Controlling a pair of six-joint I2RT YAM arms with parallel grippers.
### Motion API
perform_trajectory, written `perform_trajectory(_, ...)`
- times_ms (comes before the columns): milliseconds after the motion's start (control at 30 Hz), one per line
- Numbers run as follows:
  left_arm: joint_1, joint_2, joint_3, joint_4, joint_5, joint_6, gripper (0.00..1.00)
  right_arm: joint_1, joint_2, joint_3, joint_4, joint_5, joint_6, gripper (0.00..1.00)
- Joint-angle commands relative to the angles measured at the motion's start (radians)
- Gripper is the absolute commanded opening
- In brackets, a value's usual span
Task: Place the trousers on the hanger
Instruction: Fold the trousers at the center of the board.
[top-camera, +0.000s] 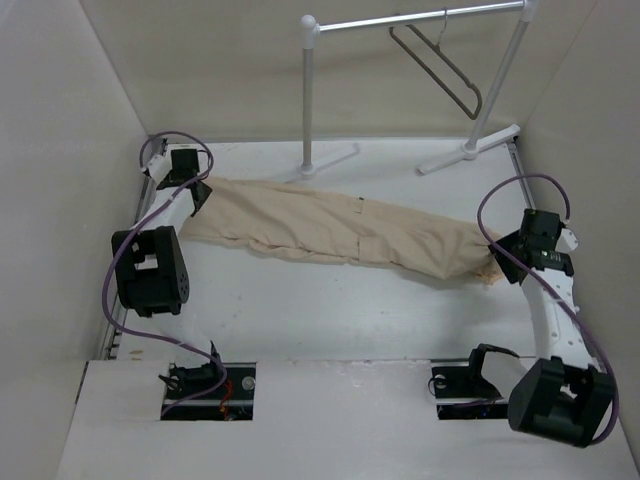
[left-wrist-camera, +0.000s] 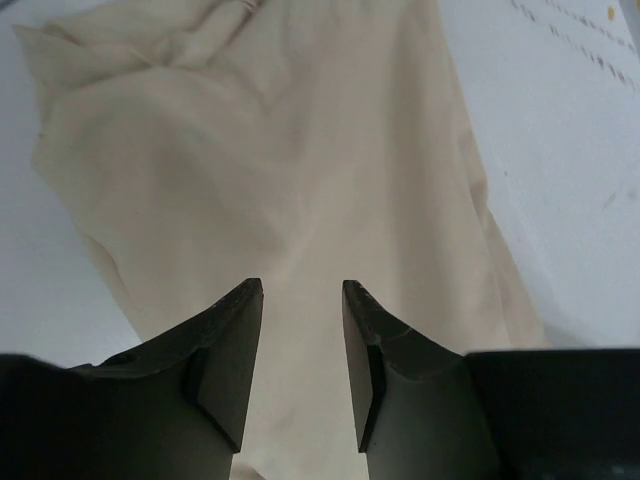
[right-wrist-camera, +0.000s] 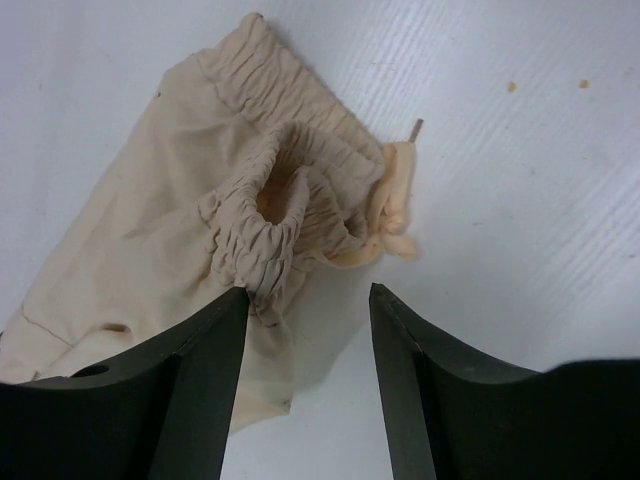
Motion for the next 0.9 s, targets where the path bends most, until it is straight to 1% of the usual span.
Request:
perform_trajectory(0, 0.029, 0.021, 0.076, 0.045, 0.019, -0.005, 0.4, -0.003, 0.047, 0.077, 0.127, -0.047, -0.039, 0.57)
perform_trajectory(67, 0.053, 0.059, 0.12, 0.037, 0.05, 0.007, 0.48, -0.003, 0.059, 0.073, 0.148, -0.042, -0.035, 0.55)
perform_trajectory(100, 0.067, 0.083, 0.145, 0.031, 0.073, 0.013, 0.5, -0.003, 0.069, 0.06, 0.161, -0.048, -0.032, 0.51)
perform_trajectory(167, 0.086, 0.131, 0.188, 0.011, 0.1, 0.021, 0.5, -0.008, 0.089, 0.04, 0.17, -0.051, -0.02, 0.44)
perform_trajectory(200, 0.093, 0.165, 0.22, -0.008, 0.111, 0.027, 0.5, -0.012, 0.096, 0.03, 0.175, -0.057, -0.009, 0.36)
perform_trajectory(233, 0.101, 0.186, 0.241, -0.034, 0.11, 0.035, 0.48, -0.015, 0.099, 0.025, 0.181, -0.059, -0.005, 0.3)
perform_trajectory(300, 0.116, 0.211, 0.257, -0.087, 0.073, 0.044, 0.44, -0.015, 0.096, 0.023, 0.184, -0.054, 0.003, 0.19)
perform_trajectory(333, 0.124, 0.209, 0.248, -0.113, 0.032, 0.039, 0.42, -0.022, 0.092, 0.03, 0.182, -0.05, 0.004, 0.12)
perform_trajectory(400, 0.135, 0.199, 0.217, -0.107, -0.007, 0.049, 0.42, -0.032, 0.083, 0.037, 0.176, -0.035, 0.006, 0.09)
perform_trajectory(533, 0.158, 0.22, 0.168, -0.079, 0.015, 0.069, 0.43, -0.057, 0.072, 0.042, 0.173, -0.021, 0.035, 0.05)
perform_trajectory(667, 0.195, 0.232, 0.133, -0.079, 0.007, 0.039, 0.39, -0.058, 0.076, 0.071, 0.201, -0.036, 0.049, 0.04)
perform_trajectory(767, 0.219, 0.22, 0.124, -0.087, -0.025, 0.044, 0.38, -0.06, 0.066, 0.059, 0.358, -0.056, 0.052, 0.03)
perform_trajectory(867, 0.251, 0.212, 0.105, -0.098, -0.036, 0.035, 0.36, -0.065, 0.118, -0.01, 0.507, -0.038, 0.072, 0.03)
